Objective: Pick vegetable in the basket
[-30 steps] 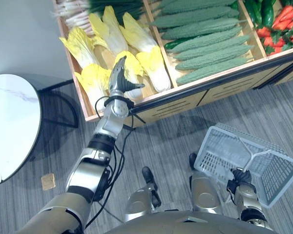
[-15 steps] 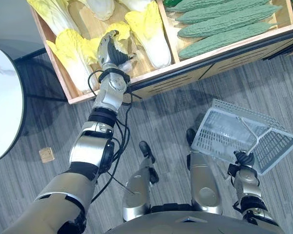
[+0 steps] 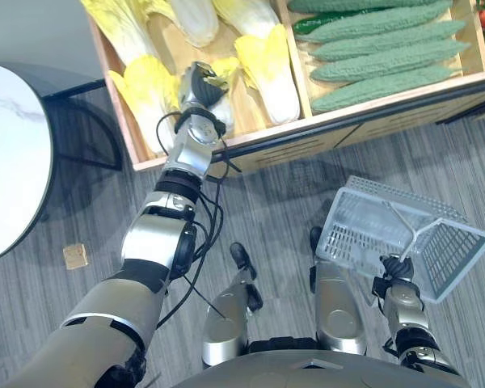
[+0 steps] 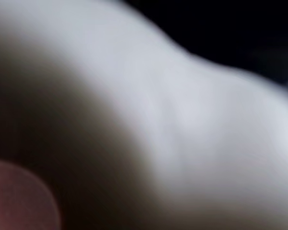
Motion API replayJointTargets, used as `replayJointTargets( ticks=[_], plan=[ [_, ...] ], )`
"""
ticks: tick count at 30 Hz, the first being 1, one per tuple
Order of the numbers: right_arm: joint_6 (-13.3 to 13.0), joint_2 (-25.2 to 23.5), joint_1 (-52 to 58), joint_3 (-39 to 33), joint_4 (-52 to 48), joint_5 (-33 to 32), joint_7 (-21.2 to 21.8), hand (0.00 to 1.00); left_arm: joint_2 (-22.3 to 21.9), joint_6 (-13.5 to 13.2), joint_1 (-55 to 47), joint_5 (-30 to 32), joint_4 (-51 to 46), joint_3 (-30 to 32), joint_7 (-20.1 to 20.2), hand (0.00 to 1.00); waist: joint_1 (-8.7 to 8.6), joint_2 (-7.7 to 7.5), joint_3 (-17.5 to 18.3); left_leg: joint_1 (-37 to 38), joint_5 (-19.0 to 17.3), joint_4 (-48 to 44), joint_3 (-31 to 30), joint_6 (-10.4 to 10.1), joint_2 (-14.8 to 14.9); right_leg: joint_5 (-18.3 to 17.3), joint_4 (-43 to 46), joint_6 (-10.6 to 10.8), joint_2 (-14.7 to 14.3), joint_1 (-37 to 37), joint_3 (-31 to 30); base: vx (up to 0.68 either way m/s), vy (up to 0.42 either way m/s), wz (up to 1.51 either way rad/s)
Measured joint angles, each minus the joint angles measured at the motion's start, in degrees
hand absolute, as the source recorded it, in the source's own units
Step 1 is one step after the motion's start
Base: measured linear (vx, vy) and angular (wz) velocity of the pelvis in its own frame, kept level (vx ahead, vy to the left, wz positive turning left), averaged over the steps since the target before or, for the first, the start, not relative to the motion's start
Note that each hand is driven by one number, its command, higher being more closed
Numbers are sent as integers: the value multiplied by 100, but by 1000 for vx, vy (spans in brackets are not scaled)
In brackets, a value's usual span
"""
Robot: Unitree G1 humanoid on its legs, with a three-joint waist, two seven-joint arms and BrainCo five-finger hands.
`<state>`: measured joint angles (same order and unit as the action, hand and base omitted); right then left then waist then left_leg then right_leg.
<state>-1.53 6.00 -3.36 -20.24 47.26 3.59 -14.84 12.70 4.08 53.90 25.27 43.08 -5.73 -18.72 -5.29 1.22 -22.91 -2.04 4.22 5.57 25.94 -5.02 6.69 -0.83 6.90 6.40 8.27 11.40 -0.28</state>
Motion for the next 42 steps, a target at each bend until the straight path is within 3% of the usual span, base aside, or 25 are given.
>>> replayJointTargets(
  ticks=[7,10,12,13,14,16,18,19,20,21,22,23,24,25,26,27,28,29,30,31,32,34,36,38,42],
  plan=[
    [-6,-254,628,-129,-358,0,55,100,456,-20,-484,80,-1837,-590,-332,100,-56,-217,413,362,-108,-1,159,-29,-9,60,-109,55,-97,-294,-174,47,4,-15],
    [-7,-414,784,59,-748,0,18,100,697,-224,-924,147,-2824,-901,-512,100,-55,-341,561,397,-241,-82,596,9,81,471,-370,136,-180,-174,-349,-45,0,-81],
    [-11,-518,907,204,-1169,-7,-29,100,726,-338,-1457,292,-3398,-1024,-510,100,-39,-307,593,396,-416,-382,1039,116,314,1014,-682,-1,-290,-154,82,-57,-43,-115],
    [-10,-544,1020,371,-1449,-8,-51,100,713,-461,-1850,327,-3685,-1142,-433,100,-62,-286,618,494,-461,-475,1332,141,408,628,-206,-461,-188,-108,913,-15,-40,-108],
    [-11,-576,1144,419,-1726,-9,-52,100,637,-546,-2226,340,-3957,-1300,-369,100,-77,-284,697,539,-476,-581,1563,136,484,273,305,-622,6,-75,1517,11,-36,-98],
    [-6,-583,1298,504,-2214,-11,-55,100,564,-700,-2732,336,-4232,-1397,-265,100,-60,-361,762,582,-674,-1016,1947,96,585,153,583,-563,123,-16,1918,27,-78,-117],
    [-24,-453,1311,784,-3033,-8,-33,100,417,-911,-3434,319,-4316,-1339,51,100,-32,-232,822,731,-1068,-1469,2485,139,788,481,582,-863,-146,138,2183,-63,-109,-207],
    [-31,-424,1241,867,-3251,-6,-14,100,337,-1000,-3637,320,-4300,-1338,172,100,5,-148,884,844,-1158,-1429,2748,175,777,795,254,-676,-427,174,2185,-124,-96,-261],
    [-36,-424,1094,1042,-3482,12,1,100,173,-1151,-3947,318,-4238,-1250,324,100,89,-53,995,1033,-1187,-1311,3447,-18,919,107,635,-1143,-235,215,3020,-106,-73,-230],
    [-78,-357,1165,1238,-3610,4,28,100,19,-1187,-4106,311,-4109,-1199,397,100,2,-109,1030,1121,-1173,-1409,3691,-41,886,-498,1405,-1247,270,180,3779,-51,-99,-198],
    [-87,-336,1214,1388,-3685,-2,104,100,-152,-1193,-4316,281,-4034,-1166,495,100,-2,-168,1081,1200,-1146,-1452,3955,-88,851,-818,1743,-1129,685,88,4334,-5,-146,-169],
    [-87,-335,1226,1608,-3809,-4,184,100,-343,-1203,-4520,281,-3837,-1178,536,100,37,-220,1110,1279,-1134,-1621,4335,-108,904,-970,1701,-990,787,50,4734,56,-260,-175],
    [-86,-334,1330,1752,-4076,-4,299,100,-538,-1165,-4606,282,-3457,-1176,642,100,-12,-74,1128,1307,-1119,-1881,4507,-127,1145,-903,1587,-1174,538,91,4661,92,-294,-142],
    [-87,-331,1419,1800,-4203,-15,367,100,-629,-1132,-4614,259,-3273,-1253,728,100,-55,-26,1153,1321,-1119,-2081,4550,-127,1263,-909,1503,-1241,385,97,4565,151,-311,-114],
    [-87,-279,1511,1977,-4341,-21,450,100,-800,-1095,-4625,192,-2994,-1337,784,100,-52,18,1163,1427,-1099,-2581,4562,-96,1617,-934,1386,-1357,101,76,4305,159,-239,-142],
    [-86,-232,1555,2199,-4377,-101,493,100,-934,-1080,-4622,75,-2801,-1346,762,100,-35,32,1164,1517,-1004,-3185,4300,47,1972,-927,1275,-1454,-218,53,3877,162,-224,-168],
    [-86,-232,1554,2274,-4384,-180,497,100,-964,-1064,-4622,49,-2757,-1337,741,100,-9,29,1164,1477,-910,-3456,3915,169,2071,-927,1217,-1495,-363,47,3610,114,-133,-205],
    [-87,-113,1485,2456,-4401,-361,555,100,-966,-1062,-4627,-30,-2671,-1353,739,100,25,49,1165,1318,-1103,-3840,2750,119,2003,-902,1141,-1601,-601,43,3119,133,-101,-189],
    [-88,6,1459,2603,-4401,-445,578,100,-964,-1062,-4652,-109,-2629,-1362,741,100,70,83,1177,1243,-1228,-4078,2088,89,1893,-880,1113,-1641,-712,41,2919,135,-67,-261],
    [-120,226,1410,2940,-4402,-608,626,100,-966,-1062,-4723,-217,-2558,-1402,737,100,138,148,1205,1063,-1424,-4677,1027,168,1627,-859,1058,-1680,-1025,39,2381,191,-73,-277],
    [-126,360,1324,3284,-4403,-816,716,100,-973,-1062,-4847,-223,-2549,-1440,703,100,196,210,1245,868,-1540,-5205,312,277,1394,-850,915,-1700,-1334,-12,1876,186,-44,-267],
    [-129,363,1200,3713,-4408,-989,820,100,-963,-1063,-4884,-223,-2427,-1576,705,100,221,246,1255,443,-1624,-5837,-392,268,1092,-835,608,-1658,-1680,-161,1325,184,-1,-210],
    [-129,353,1085,4141,-4449,-1234,978,100,-1026,-1046,-4896,-273,-2280,-1653,702,100,325,253,1238,-101,-1816,-6332,-807,202,881,-818,211,-1629,-1846,-436,942,150,51,-155],
    [-128,324,981,4616,-4635,-1515,1035,100,-1091,-1045,-4903,-425,-2195,-1684,682,100,496,253,1210,-757,-2177,-6342,-937,252,798,-662,-141,-1393,-1828,-877,533,178,63,-99],
    [-145,321,971,4760,-4892,-1738,1162,100,-1168,-1043,-4885,-431,-2129,-1652,459,100,629,211,1185,-1597,-2261,-4688,-909,138,820,-710,-452,-1318,-1603,-1429,447,212,114,-26]
  ],
)
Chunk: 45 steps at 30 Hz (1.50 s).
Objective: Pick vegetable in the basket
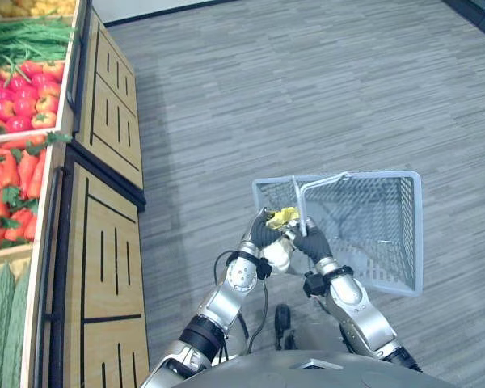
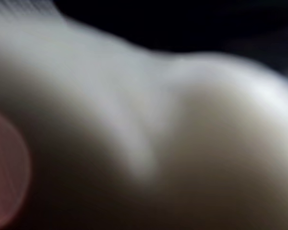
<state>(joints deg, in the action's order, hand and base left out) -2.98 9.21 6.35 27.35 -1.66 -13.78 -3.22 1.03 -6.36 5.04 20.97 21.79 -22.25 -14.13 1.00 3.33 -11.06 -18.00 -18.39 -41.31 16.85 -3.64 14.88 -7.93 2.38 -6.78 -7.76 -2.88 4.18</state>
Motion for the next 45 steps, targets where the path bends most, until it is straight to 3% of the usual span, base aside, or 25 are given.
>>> replayJointTargets(
  ticks=[1,2,4,5,7,8,9,11,13,16,18,19,20,21,22,25,27,29,32,33,37,38,39,41,45],
  plan=[
    [-3,39,-14,-3,-85,-98,33,100,-37,11,-1,0,44,4,-2,100,-4,-34,-15,-104,127,592,188,-27,-22,-64,-55,71,88,-127,64,270,139,26],
    [-32,129,-15,-6,-203,-173,79,100,-153,75,0,3,82,-47,4,0,-6,-38,-14,-168,433,1449,580,-8,-78,-207,-66,173,204,-274,238,276,145,33],
    [-55,171,-15,-17,-267,-183,88,100,-310,112,2,3,109,-203,23,0,20,-46,28,-214,722,1903,810,167,-206,-508,158,341,340,-394,454,373,191,43],
    [-55,153,9,-24,-295,-188,97,100,-297,121,-6,12,128,-318,55,0,49,-158,88,-186,832,1931,852,349,-403,-740,460,573,525,-374,559,601,275,23],
    [-66,134,107,-24,-336,-187,201,100,-283,129,-7,14,216,-471,83,0,178,-147,167,252,1306,2460,905,652,-708,-990,2130,1013,810,138,634,540,249,12],
    [-65,-35,189,-24,-296,-183,243,100,-179,155,6,33,220,-523,91,0,168,-436,197,568,1566,2690,780,861,-1054,-967,3609,1207,1194,628,593,536,174,81],
    [-65,-163,280,-74,-278,-184,285,100,-106,230,43,46,225,-560,98,0,64,-639,222,902,1534,3011,553,907,-1369,-645,4818,1303,1536,1084,505,551,138,108],
    [-65,-283,284,-145,-113,-185,307,100,17,292,54,54,217,-578,55,0,-26,-610,195,1415,1456,3309,156,875,-1479,-786,5306,1074,1671,1353,502,605,57,116],
    [-68,-402,337,-214,-70,-186,307,100,142,334,113,55,198,-564,-18,0,-63,-544,164,1742,1415,3475,-302,832,-1480,-899,4899,1005,1812,1497,601,544,-30,121],
    [-81,-478,344,-426,-63,-272,299,100,217,349,313,113,258,-461,-135,0,-180,-491,141,1920,1306,3660,-1116,659,-1432,-880,3181,1094,1778,1916,54,437,-194,131],
    [-88,-489,399,-759,27,-278,274,100,237,348,376,308,448,-244,-221,0,-214,-420,153,1959,1152,3646,-1538,434,-1317,-400,1848,1288,1594,1987,-729,397,-293,139],
    [-88,-611,591,-1046,80,-269,195,100,313,358,289,490,476,-60,-241,0,-224,-480,183,2007,939,3498,-1689,188,-1292,181,1101,1463,1662,1843,-1024,402,-379,136],
    [-86,-659,753,-1159,230,-211,123,100,420,315,130,620,550,92,-204,0,-231,-483,213,1996,605,3142,-1841,-10,-1218,609,1327,1475,1686,1819,-937,391,-394,117],
    [-75,-582,729,-1079,388,-145,115,100,374,320,-23,685,525,99,-176,0,-213,-348,240,1949,544,2912,-1820,-63,-1062,544,1436,1389,1581,1786,-793,513,-492,114],
    [-73,-577,846,-1260,530,-123,89,100,127,271,-458,775,357,340,-160,0,-241,-74,311,1554,520,2174,-1730,-101,-782,222,1417,1164,1470,1519,-294,341,-309,95],
    [-71,-619,929,-1594,764,-124,166,100,-155,156,-835,771,-26,620,-72,0,-208,-7,277,1199,813,1458,-1242,-191,-427,118,1223,990,1526,887,528,278,-282,133],
    [-74,-750,933,-2088,1086,-27,107,100,-306,120,-1114,768,-502,970,-110,0,-136,-41,258,1101,762,1170,-41,-44,-136,72,916,926,1649,322,1193,233,-228,164],
    [-89,-559,900,-3348,1536,451,-107,100,-246,218,-1202,709,-1102,2241,-339,0,-73,67,317,1080,697,1311,1704,84,6,-56,588,1062,1833,-239,2049,201,-70,192],
    [-64,55,868,-4310,2472,802,-333,100,163,244,-1128,550,-1388,3255,-454,0,-39,232,419,1110,897,1884,2902,359,-25,-250,605,1339,1971,-626,2901,163,79,163],
    [-21,195,858,-4612,2820,876,-416,100,335,256,-1147,455,-1343,3397,-452,0,-52,226,434,1111,832,2006,2964,715,-152,-364,723,1486,2049,-748,3209,227,170,154],
    [222,173,741,-5263,3731,1165,-475,100,442,375,-1306,222,-1308,3521,-243,0,-60,3,445,1372,851,2689,2219,871,-1044,-348,2289,1493,2875,-721,3476,289,214,135],
    [241,48,704,-5541,4017,1160,-500,100,493,378,-1311,219,-1309,3469,-180,0,-105,-100,432,1536,816,2793,1946,935,-1193,-255,3309,1308,3175,-482,3211,271,119,102],
    [251,9,621,-5646,4147,1136,-512,100,530,385,-1321,219,-1304,3460,-165,0,-131,-129,428,1606,799,2829,1839,953,-1218,-322,3816,1227,3220,-277,2898,326,86,101],
    [248,-51,515,-5915,4348,924,-687,100,707,442,-1319,218,-1307,3371,-123,0,-200,-154,424,1997,855,3138,1546,847,-1207,-629,4793,1333,2930,488,1846,311,21,64],
    [242,-189,623,-6058,4455,842,-831,100,969,399,-1200,17,-1308,3092,-118,0,-443,-247,479,2189,946,3357,1105,698,-1176,-839,3616,1251,2620,1132,1184,225,-97,65]
  ],
)
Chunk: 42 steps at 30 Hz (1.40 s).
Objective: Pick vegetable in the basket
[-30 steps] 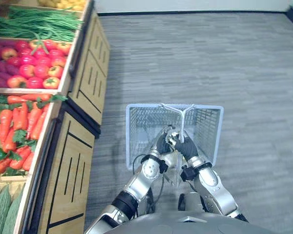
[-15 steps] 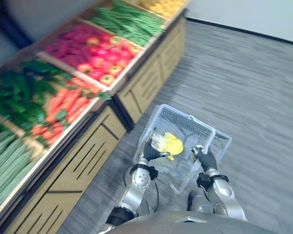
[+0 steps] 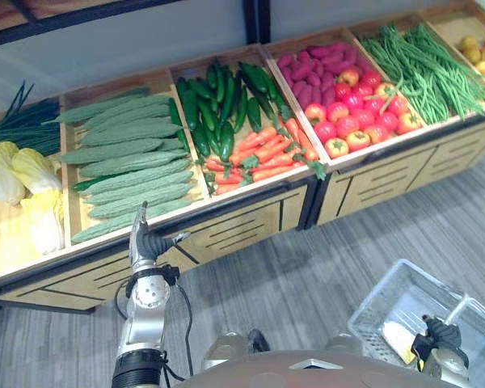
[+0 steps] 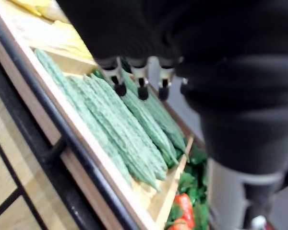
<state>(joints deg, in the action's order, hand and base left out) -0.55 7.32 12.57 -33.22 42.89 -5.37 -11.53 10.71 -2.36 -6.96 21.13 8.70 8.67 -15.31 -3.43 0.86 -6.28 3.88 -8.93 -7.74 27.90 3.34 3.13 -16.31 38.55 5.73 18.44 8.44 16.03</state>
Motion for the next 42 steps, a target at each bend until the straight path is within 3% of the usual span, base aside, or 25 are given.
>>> replayJointTargets(
  ticks=[1,2,3,4,5,8,9,13,15,20,25,26,34,42],
  plan=[
    [0,-38,44,1,73,-1,3,100,38,-22,121,-33,1,-91,1,0,-33,-19,7,-6,23,27,-91,-81,56,17,-490,6,-97,134,-220,163,-247,60],
    [4,-69,97,-14,266,-8,-1,100,161,-120,296,-35,0,-288,5,0,-36,-20,4,-5,73,55,-226,-278,145,262,-1437,31,-272,196,-628,140,-260,55],
    [4,-79,120,-22,338,-9,-3,100,238,-159,358,-34,0,-362,7,0,-39,-54,0,-13,86,76,-264,-365,151,486,-1769,20,-301,198,-755,121,-278,44],
    [2,-135,170,-34,397,-8,-19,100,382,-187,446,-20,-7,-450,-1,0,-53,-250,50,15,61,96,-316,-512,113,932,-2128,-38,-269,196,-917,116,-354,16],
    [0,-127,166,-97,557,-5,-9,100,385,-201,592,-7,72,-485,24,0,-77,-235,39,158,76,160,-323,-758,195,1206,-2203,205,-354,154,-1007,130,-349,6],
    [-35,127,72,-53,561,2,7,100,366,-332,774,38,-48,-549,60,0,-27,287,79,193,245,405,-69,-1004,625,1345,-2642,-44,-901,113,-991,179,-255,-32],
    [-36,188,-9,4,566,14,10,100,380,-333,979,72,-47,-550,59,0,-41,380,49,226,356,532,21,-1063,692,1395,-2697,-117,-1017,122,-998,208,-237,-33],
    [-45,180,-336,140,576,194,16,100,647,-350,1987,373,-36,-899,-12,0,-142,327,-170,166,598,662,318,-1116,839,1528,-2921,-251,-1246,202,-1039,39,-107,-16],
    [-109,191,-686,289,533,230,-8,100,880,-339,2663,749,152,-1093,-102,0,-275,296,-453,-174,615,655,376,-1111,819,1825,-3196,-246,-1269,485,-1086,-78,-55,-19],
    [-116,184,-1179,449,347,222,-70,100,1294,-143,3773,921,1056,-1230,-153,0,-341,90,-1193,-723,644,496,636,-1043,740,2532,-4011,-178,-1214,776,-1387,-120,-34,-25],
    [-120,179,-1314,478,125,148,-292,100,1672,59,4443,997,1769,-1263,-346,0,-329,160,-1548,-1099,636,338,794,-1035,808,2664,-4059,-168,-1248,1145,-1552,-33,-33,-15],
    [-129,169,-1318,538,38,109,-327,100,1728,93,4608,997,1972,-1311,-351,100,-329,157,-1654,-1093,636,330,849,-1036,820,2681,-4059,-158,-1268,1162,-1593,-8,-39,-8],
    [-354,117,-1313,693,-224,-22,-506,100,1756,211,5772,1636,3094,-1553,-431,100,-203,150,-1939,-1404,343,-195,963,-978,975,2773,-4057,-49,-1248,1321,-1729,-38,-17,-6],
    [-368,-20,-1111,864,-597,-119,-461,100,1810,318,6079,1891,3079,-1607,-101,100,-179,153,-1936,-1479,109,-730,1143,-986,1266,2795,-4047,-14,-1318,1267,-1725,-13,-24,-4]
  ],
)
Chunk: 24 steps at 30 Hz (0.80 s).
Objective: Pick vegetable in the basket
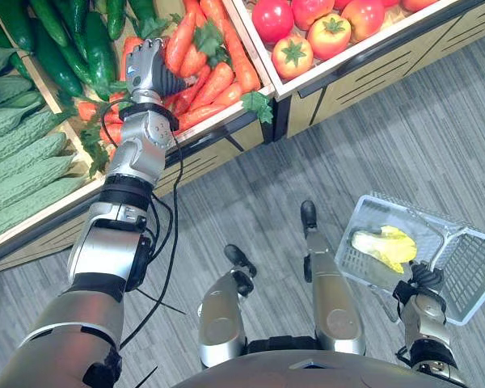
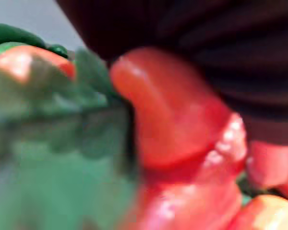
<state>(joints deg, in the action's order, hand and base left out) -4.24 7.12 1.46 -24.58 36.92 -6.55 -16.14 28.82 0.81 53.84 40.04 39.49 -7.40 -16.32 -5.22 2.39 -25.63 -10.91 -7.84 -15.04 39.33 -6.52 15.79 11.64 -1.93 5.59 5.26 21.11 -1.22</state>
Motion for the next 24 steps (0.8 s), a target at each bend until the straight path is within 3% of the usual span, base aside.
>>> replayJointTargets(
  ticks=[6,13,14,18,20,22,23,24],
  plan=[
    [-1,-109,323,79,-38,-108,133,100,153,10,-275,225,-518,-220,224,100,17,18,65,565,3,65,51,-2,16,-22,1,27,-20,-552,155,8,-11,4],
    [21,-212,899,55,26,-113,243,100,868,0,-899,586,-1912,-240,-32,100,-19,70,812,1037,26,405,-121,5,-282,-150,-214,16,145,-1097,221,-1,-1,9],
    [29,-233,1023,52,15,-114,249,100,897,-9,-1067,688,-2242,-250,-43,100,-33,74,996,1149,25,485,-130,5,-346,-155,-256,21,182,-1209,222,0,0,0],
    [44,-368,1298,44,-375,-114,256,100,865,-200,-1499,891,-2905,-379,-165,100,-155,67,1191,1404,20,617,-176,21,-512,-174,-275,45,279,-1447,221,-10,33,5],
    [44,-503,1417,61,-735,-124,261,100,652,-264,-1933,898,-3268,-395,-167,100,-210,29,1285,1489,-22,593,-67,48,-556,-176,-234,48,305,-1441,141,-78,55,-29],
    [53,-530,1325,104,-1040,-139,257,100,427,-301,-2487,889,-3700,-401,-159,100,-153,-5,1310,1646,-71,568,314,61,-540,-492,-49,-148,369,-1250,473,-77,60,-83],
    [64,-481,1209,207,-1297,-160,242,100,239,-393,-2951,844,-3979,-403,-140,100,-140,113,1310,1737,-80,564,662,87,-453,-900,390,-742,608,-1114,1749,6,88,-134],
    [64,-461,1080,458,-1543,-156,250,100,87,-505,-3431,785,-4215,-382,-99,100,-67,118,1328,1917,-72,604,1037,97,-361,-1033,873,-996,978,-1000,2970,26,99,-150]
  ],
)
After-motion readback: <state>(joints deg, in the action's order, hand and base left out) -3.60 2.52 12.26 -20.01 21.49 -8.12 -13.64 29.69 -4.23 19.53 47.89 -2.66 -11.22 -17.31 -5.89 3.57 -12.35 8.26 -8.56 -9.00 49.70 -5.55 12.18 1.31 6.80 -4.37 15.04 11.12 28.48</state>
